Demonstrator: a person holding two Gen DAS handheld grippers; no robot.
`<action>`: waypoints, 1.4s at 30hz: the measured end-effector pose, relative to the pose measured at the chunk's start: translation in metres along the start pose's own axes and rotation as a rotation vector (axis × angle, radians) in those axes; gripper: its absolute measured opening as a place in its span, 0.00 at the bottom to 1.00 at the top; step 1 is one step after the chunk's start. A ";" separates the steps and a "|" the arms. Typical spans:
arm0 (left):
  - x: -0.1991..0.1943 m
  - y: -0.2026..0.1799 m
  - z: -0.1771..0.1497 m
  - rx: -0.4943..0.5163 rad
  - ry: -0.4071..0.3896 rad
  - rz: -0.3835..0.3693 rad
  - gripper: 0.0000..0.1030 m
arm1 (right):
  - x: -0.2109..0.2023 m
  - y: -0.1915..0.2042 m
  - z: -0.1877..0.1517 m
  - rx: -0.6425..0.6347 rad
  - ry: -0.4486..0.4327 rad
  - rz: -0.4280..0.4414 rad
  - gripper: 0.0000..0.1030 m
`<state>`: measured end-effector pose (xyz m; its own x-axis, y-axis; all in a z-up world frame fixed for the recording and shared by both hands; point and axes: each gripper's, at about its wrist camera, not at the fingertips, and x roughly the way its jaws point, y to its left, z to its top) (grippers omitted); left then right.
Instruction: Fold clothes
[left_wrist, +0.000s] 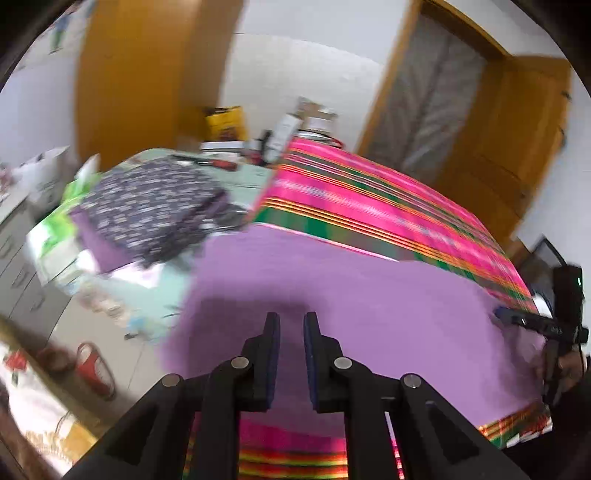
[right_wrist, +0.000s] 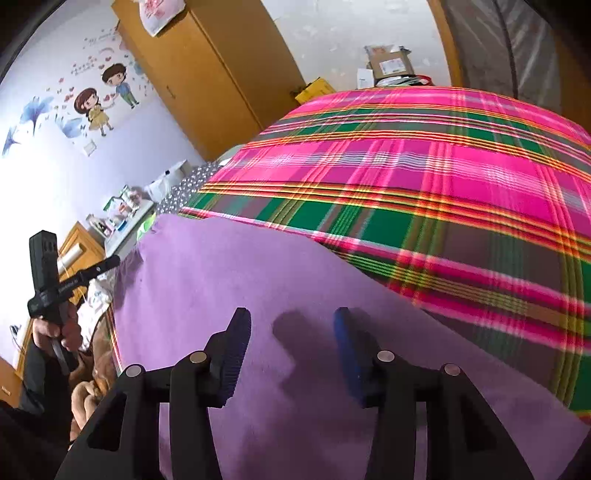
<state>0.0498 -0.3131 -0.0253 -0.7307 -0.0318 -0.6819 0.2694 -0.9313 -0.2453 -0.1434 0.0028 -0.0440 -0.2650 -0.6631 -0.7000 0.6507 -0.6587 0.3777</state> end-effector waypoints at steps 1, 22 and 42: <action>0.006 -0.005 -0.002 0.014 0.017 -0.006 0.12 | -0.002 -0.001 -0.002 0.003 0.000 -0.002 0.47; 0.032 -0.094 -0.009 0.087 0.057 -0.140 0.12 | -0.050 -0.009 -0.066 -0.111 -0.060 -0.289 0.47; 0.052 -0.241 -0.044 0.328 0.173 -0.325 0.12 | -0.132 -0.035 -0.131 -0.082 -0.215 -0.371 0.47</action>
<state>-0.0256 -0.0747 -0.0325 -0.6218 0.3140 -0.7175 -0.1869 -0.9491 -0.2534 -0.0384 0.1599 -0.0446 -0.6280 -0.4511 -0.6341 0.5355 -0.8417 0.0684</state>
